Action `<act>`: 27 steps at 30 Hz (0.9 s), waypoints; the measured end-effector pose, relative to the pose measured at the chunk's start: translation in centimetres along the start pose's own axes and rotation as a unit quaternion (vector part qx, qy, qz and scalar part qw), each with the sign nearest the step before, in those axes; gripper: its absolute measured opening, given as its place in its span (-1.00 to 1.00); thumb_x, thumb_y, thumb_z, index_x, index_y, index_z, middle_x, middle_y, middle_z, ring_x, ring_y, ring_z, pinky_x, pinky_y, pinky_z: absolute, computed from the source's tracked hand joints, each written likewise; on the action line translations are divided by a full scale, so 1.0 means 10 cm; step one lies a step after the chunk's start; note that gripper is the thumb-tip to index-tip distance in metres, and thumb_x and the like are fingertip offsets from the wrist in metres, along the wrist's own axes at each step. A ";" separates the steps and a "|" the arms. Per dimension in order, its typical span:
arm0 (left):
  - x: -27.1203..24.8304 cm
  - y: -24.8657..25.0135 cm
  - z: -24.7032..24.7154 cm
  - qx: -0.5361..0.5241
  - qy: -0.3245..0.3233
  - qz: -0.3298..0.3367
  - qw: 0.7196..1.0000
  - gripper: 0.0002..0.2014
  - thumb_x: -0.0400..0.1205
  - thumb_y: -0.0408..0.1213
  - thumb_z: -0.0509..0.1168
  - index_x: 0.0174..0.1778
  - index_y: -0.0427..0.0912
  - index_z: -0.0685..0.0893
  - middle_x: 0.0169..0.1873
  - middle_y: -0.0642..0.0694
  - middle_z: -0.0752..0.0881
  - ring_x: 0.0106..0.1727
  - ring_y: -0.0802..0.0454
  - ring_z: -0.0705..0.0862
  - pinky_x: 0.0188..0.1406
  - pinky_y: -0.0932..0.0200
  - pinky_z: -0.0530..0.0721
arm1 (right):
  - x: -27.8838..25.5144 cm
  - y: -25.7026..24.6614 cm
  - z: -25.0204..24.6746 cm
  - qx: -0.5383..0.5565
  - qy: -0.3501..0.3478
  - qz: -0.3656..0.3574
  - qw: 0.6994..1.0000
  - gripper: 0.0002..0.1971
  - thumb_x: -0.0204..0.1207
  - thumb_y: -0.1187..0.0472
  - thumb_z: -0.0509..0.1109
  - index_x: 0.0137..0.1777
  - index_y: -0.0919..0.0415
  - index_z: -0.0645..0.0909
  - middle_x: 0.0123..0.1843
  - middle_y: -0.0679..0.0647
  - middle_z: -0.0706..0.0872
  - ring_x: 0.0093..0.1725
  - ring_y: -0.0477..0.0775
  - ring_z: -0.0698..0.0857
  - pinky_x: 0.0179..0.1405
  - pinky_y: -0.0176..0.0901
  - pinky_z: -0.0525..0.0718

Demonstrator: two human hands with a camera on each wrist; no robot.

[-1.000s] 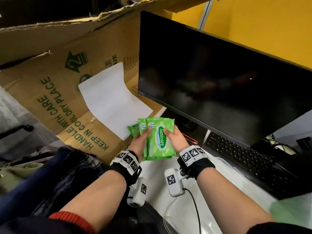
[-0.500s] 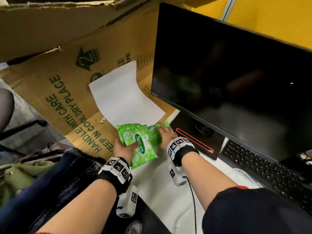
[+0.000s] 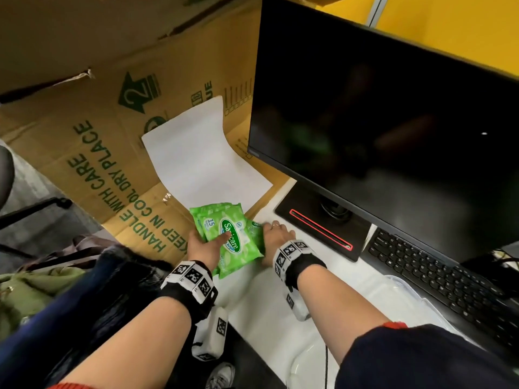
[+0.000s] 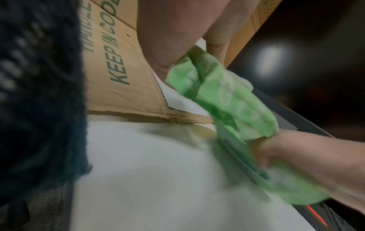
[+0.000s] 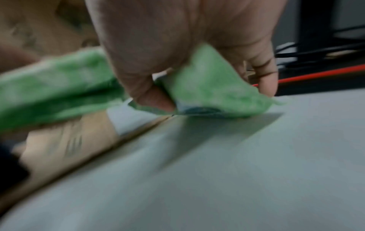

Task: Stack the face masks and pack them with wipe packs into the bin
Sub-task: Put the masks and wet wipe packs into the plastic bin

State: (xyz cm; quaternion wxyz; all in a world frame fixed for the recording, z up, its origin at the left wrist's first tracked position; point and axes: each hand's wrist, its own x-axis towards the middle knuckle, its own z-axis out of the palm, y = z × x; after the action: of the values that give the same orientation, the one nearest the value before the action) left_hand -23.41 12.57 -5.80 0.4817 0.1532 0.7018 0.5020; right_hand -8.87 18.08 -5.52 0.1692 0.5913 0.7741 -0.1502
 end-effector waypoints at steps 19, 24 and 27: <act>-1.09 -0.02 0.91 0.016 -0.296 -0.057 0.953 -0.77 0.64 -0.21 0.19 -0.09 -0.21 0.73 -0.21 -0.18 0.82 -0.15 -0.08 0.80 -0.12 0.14 0.72 | -1.35 1.05 0.02 0.790 0.089 0.036 0.605 -0.71 0.51 0.51 0.26 0.22 0.35 0.52 -0.02 0.22 0.76 -0.14 0.15 0.76 -0.10 0.07 0.76; -1.16 -0.13 1.01 0.070 -0.347 -0.053 0.934 -0.66 0.50 -0.23 0.41 0.12 -0.36 0.69 -0.05 -0.32 0.78 -0.13 -0.16 0.77 0.01 0.01 0.72 | -1.52 1.03 0.07 0.759 0.103 0.051 0.641 -0.73 0.58 0.49 0.20 0.19 0.24 0.52 -0.01 0.19 0.71 -0.08 0.14 0.71 0.10 0.14 0.65; -1.18 -0.16 1.04 0.042 -0.346 -0.065 0.935 -0.68 0.59 -0.16 0.31 0.10 -0.34 0.69 -0.09 -0.29 0.78 -0.17 -0.14 0.76 -0.16 0.08 0.72 | -1.59 1.12 0.08 0.713 0.101 0.049 0.692 -0.62 0.43 0.59 0.35 0.17 0.22 0.51 -0.09 0.20 0.73 -0.21 0.07 0.74 -0.07 0.03 0.72</act>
State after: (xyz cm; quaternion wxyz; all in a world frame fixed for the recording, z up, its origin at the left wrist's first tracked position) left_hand -8.58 9.43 -1.29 0.7198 0.2914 0.5202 0.3554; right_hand 5.90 6.83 0.44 -0.3754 0.5831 0.4161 -0.5882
